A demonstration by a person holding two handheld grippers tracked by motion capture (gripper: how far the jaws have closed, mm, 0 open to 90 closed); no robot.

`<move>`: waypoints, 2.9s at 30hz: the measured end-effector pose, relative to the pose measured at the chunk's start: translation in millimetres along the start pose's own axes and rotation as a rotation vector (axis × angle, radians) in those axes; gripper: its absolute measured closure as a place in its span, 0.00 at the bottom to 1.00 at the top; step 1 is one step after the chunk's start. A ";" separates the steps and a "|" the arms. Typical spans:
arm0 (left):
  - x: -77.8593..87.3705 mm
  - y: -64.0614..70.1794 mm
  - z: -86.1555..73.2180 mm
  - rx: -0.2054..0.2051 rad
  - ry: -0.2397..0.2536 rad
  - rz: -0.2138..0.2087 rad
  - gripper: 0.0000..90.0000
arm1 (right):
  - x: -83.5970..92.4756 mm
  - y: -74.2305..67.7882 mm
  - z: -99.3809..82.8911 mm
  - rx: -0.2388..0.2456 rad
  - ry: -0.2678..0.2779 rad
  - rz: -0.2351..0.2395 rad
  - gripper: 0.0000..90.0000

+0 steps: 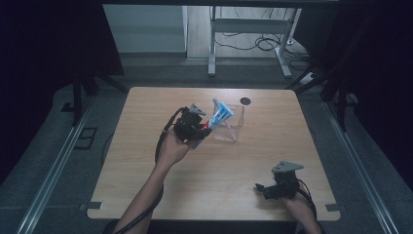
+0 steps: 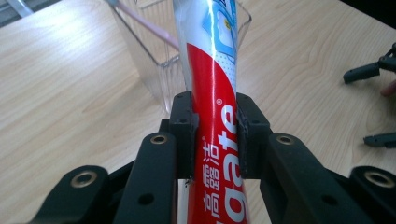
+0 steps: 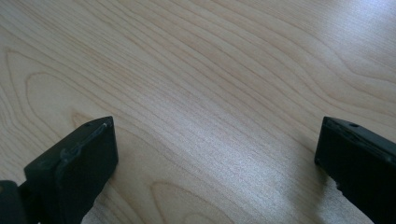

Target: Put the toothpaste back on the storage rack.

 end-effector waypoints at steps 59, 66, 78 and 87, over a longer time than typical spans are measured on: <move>-87.3 -20.0 108.6 -0.025 0.077 0.013 0.81 | -0.1 0.1 0.1 0.002 0.002 0.000 0.00; -100.5 -21.8 113.7 -0.029 0.084 0.021 0.81 | -0.1 0.0 0.1 0.001 0.001 0.001 0.00; -117.0 -27.9 112.4 -0.033 0.104 0.039 0.81 | 0.0 -0.1 0.1 -0.001 0.001 0.002 0.00; -123.3 -27.0 109.2 -0.047 0.112 0.046 0.80 | 0.0 -0.1 0.1 0.000 0.001 0.001 0.00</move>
Point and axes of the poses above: each handheld gripper's, and its own axes: x roughly backward along the jaws, z roughly out of its top, y roughly to its right, the point moved 10 cm from there along -x, roughly forward along the jaws, and after that the axes turned 1 degree about -y, right-handed, at the moved point
